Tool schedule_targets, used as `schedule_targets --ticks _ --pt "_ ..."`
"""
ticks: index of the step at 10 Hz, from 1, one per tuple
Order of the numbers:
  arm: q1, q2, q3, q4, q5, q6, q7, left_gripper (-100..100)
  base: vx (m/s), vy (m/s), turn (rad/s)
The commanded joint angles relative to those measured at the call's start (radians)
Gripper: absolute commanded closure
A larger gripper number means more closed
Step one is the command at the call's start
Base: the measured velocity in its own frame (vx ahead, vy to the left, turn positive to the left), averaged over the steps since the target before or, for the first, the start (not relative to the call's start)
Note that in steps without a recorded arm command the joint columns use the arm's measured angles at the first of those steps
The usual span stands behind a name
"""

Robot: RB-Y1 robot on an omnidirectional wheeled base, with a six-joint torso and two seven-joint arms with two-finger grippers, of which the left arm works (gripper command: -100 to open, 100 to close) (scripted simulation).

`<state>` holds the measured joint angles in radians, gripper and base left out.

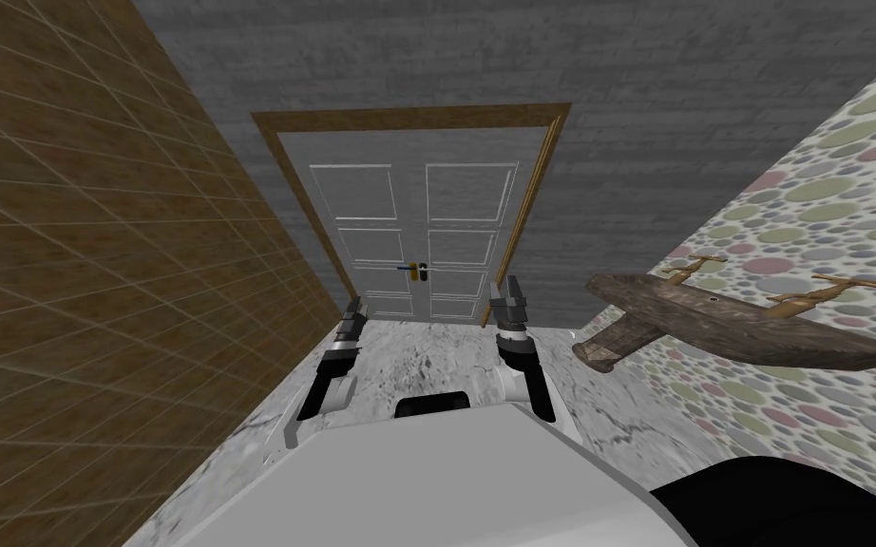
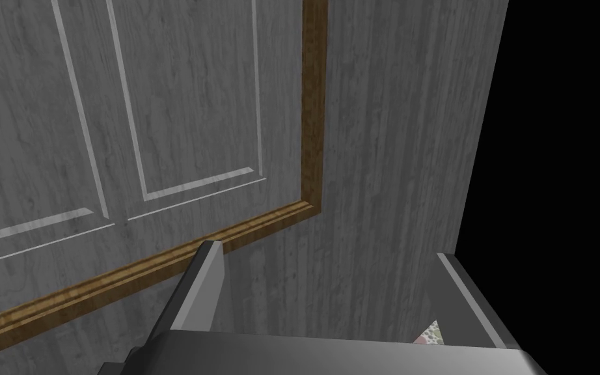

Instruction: Pull the door open

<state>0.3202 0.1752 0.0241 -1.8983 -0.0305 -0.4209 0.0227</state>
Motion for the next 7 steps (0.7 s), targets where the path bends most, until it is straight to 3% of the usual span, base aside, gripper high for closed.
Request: schedule_targets --ticks 1,7 --pt "-0.016 0.009 0.001 0.036 0.008 0.004 0.011 -100 0.104 -0.018 -0.085" --pt "-0.071 0.055 0.010 0.174 0.042 0.008 0.058 -100 0.102 -0.004 -0.085"
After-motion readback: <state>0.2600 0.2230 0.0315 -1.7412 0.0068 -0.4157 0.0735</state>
